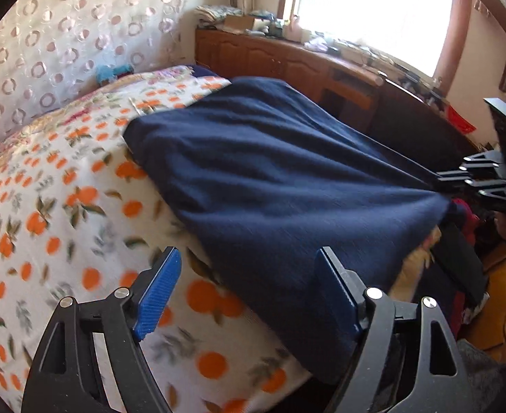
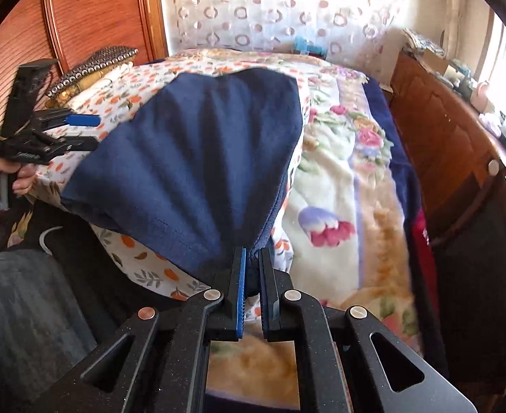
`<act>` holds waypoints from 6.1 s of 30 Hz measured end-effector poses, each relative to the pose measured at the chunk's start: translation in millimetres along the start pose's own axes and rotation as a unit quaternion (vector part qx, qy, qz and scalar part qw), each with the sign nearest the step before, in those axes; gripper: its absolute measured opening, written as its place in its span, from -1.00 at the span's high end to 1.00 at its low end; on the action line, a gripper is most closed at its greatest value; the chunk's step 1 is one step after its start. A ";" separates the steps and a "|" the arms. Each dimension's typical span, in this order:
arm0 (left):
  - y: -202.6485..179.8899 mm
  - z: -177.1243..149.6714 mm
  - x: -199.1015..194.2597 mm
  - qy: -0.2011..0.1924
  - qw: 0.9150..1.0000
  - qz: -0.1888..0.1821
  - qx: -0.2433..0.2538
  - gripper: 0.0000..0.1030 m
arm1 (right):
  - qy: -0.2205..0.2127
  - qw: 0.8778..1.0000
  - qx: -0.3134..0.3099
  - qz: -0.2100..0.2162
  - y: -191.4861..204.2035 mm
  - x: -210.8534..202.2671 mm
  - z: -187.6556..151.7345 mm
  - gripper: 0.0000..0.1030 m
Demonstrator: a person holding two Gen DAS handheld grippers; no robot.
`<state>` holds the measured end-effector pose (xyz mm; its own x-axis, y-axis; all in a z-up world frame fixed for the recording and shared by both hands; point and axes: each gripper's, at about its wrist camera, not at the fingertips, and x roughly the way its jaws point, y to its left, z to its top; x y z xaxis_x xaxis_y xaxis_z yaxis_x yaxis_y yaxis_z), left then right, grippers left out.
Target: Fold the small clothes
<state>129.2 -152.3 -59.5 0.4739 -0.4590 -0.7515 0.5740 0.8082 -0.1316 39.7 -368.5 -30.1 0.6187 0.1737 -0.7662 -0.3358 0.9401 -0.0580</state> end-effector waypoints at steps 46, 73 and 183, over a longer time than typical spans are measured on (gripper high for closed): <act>-27.1 2.4 -53.7 -0.061 0.996 -0.057 0.007 0.80 | -0.101 0.993 0.057 0.036 -17.1 -0.6 8.8 0.93; 114.6 128.0 24.3 -0.044 0.993 -0.067 -0.091 0.42 | -0.102 0.994 0.040 0.028 -34.7 131.7 190.9 0.93; 407.4 -67.3 -178.2 -0.188 0.905 0.194 -0.329 0.69 | -0.057 0.958 -0.222 0.170 349.0 322.6 541.4 0.44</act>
<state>233.7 283.5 -22.7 0.8187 -0.0857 -0.5679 -0.1489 0.9234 -0.3539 506.6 174.3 49.0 0.4840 0.5028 -0.7162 -0.7859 0.6097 -0.1030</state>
